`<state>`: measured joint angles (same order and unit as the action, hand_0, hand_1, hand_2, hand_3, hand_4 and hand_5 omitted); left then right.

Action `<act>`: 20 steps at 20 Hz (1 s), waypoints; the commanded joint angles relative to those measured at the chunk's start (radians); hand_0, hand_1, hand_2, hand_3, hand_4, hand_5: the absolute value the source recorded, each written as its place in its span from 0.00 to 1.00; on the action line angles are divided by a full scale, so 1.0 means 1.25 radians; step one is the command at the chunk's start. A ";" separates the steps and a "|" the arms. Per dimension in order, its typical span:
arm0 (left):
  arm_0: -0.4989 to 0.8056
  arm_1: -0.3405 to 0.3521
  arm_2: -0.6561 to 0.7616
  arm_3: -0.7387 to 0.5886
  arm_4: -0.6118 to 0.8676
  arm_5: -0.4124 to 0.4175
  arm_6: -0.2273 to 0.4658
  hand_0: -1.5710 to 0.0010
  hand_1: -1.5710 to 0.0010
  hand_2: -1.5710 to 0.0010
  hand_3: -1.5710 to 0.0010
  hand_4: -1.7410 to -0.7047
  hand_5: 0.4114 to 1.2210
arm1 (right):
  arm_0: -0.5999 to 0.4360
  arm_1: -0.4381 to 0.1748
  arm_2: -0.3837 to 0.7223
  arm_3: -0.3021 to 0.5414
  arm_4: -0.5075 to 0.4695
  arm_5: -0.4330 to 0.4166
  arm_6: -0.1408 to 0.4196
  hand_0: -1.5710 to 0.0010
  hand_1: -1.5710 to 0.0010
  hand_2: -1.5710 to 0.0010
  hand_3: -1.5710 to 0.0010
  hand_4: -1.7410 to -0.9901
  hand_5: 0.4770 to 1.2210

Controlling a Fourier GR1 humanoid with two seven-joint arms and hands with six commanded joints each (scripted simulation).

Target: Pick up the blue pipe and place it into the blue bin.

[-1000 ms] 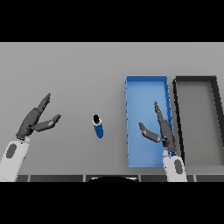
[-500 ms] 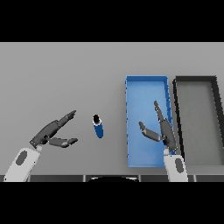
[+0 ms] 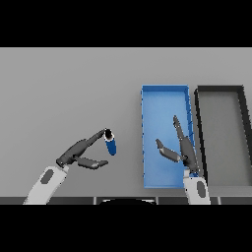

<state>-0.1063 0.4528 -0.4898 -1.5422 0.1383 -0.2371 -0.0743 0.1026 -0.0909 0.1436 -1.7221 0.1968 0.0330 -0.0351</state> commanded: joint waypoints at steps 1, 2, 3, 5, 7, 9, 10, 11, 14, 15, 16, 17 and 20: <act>-0.016 -0.018 -0.005 0.019 -0.006 0.005 0.015 1.00 1.00 1.00 1.00 0.53 0.07 | -0.012 0.001 -0.004 0.006 -0.001 -0.002 0.012 1.00 1.00 1.00 1.00 0.68 0.19; -0.032 -0.038 -0.005 0.045 -0.004 0.002 0.016 1.00 1.00 1.00 1.00 0.53 0.07 | 0.001 0.003 -0.001 0.005 0.001 -0.003 0.003 1.00 1.00 1.00 1.00 0.69 0.19; -0.031 -0.052 -0.013 0.059 -0.009 -0.002 0.002 1.00 1.00 1.00 1.00 0.53 0.07 | 0.002 0.002 -0.002 0.009 0.004 -0.005 -0.002 1.00 1.00 1.00 1.00 0.70 0.18; -0.057 -0.080 -0.023 0.092 -0.029 0.004 0.004 1.00 1.00 1.00 1.00 0.55 0.07 | 0.003 0.001 -0.004 0.003 0.002 -0.005 0.003 1.00 1.00 1.00 1.00 0.71 0.18; -0.080 -0.089 -0.030 0.120 -0.053 0.006 -0.010 1.00 1.00 1.00 1.00 0.58 0.06 | 0.006 0.000 -0.005 -0.008 -0.001 -0.005 0.007 1.00 1.00 1.00 1.00 0.72 0.17; -0.096 -0.118 -0.032 0.151 -0.045 -0.006 -0.024 1.00 1.00 1.00 1.00 0.57 0.08 | -0.008 0.000 -0.006 0.007 0.000 -0.004 0.020 1.00 1.00 1.00 1.00 0.72 0.17; -0.102 -0.132 -0.028 0.165 -0.033 -0.012 -0.038 1.00 1.00 1.00 1.00 0.55 0.10 | -0.002 -0.001 -0.004 0.003 0.000 -0.002 0.008 1.00 1.00 1.00 1.00 0.72 0.18; -0.107 -0.150 -0.031 0.168 -0.031 -0.009 -0.041 1.00 1.00 1.00 1.00 0.53 0.13 | 0.011 -0.005 -0.010 -0.003 -0.009 0.001 0.003 1.00 1.00 1.00 1.00 0.71 0.17; -0.112 -0.169 -0.019 0.182 -0.015 -0.004 -0.059 1.00 0.97 0.93 0.97 0.46 0.21 | 0.018 -0.005 -0.006 -0.007 0.000 -0.003 -0.005 1.00 1.00 1.00 1.00 0.73 0.17; -0.117 -0.184 -0.017 0.193 -0.013 0.002 -0.056 0.98 0.91 0.86 0.93 0.43 0.25 | 0.013 -0.001 -0.007 -0.003 0.000 -0.005 0.003 1.00 1.00 1.00 1.00 0.73 0.17; -0.114 -0.187 -0.015 0.186 -0.012 0.012 -0.052 0.94 0.83 0.77 0.86 0.41 0.30 | 0.009 -0.008 -0.017 -0.001 -0.011 -0.001 0.008 1.00 1.00 1.00 1.00 0.72 0.17; -0.112 -0.198 -0.011 0.189 0.007 0.006 -0.043 0.82 0.71 0.66 0.69 0.39 0.44 | 0.013 -0.007 -0.017 0.002 -0.017 0.004 0.006 1.00 1.00 1.00 1.00 0.72 0.17; -0.106 -0.210 -0.027 0.189 -0.010 0.017 -0.035 0.43 0.36 0.34 0.36 0.21 0.71 | 0.002 -0.001 -0.012 0.003 -0.014 0.002 0.014 1.00 1.00 1.00 1.00 0.73 0.17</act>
<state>-0.2393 0.1894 -0.5233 -1.3056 0.1251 -0.2163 -0.1173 0.1050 -0.0917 0.1281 -1.7182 0.1791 0.0354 -0.0157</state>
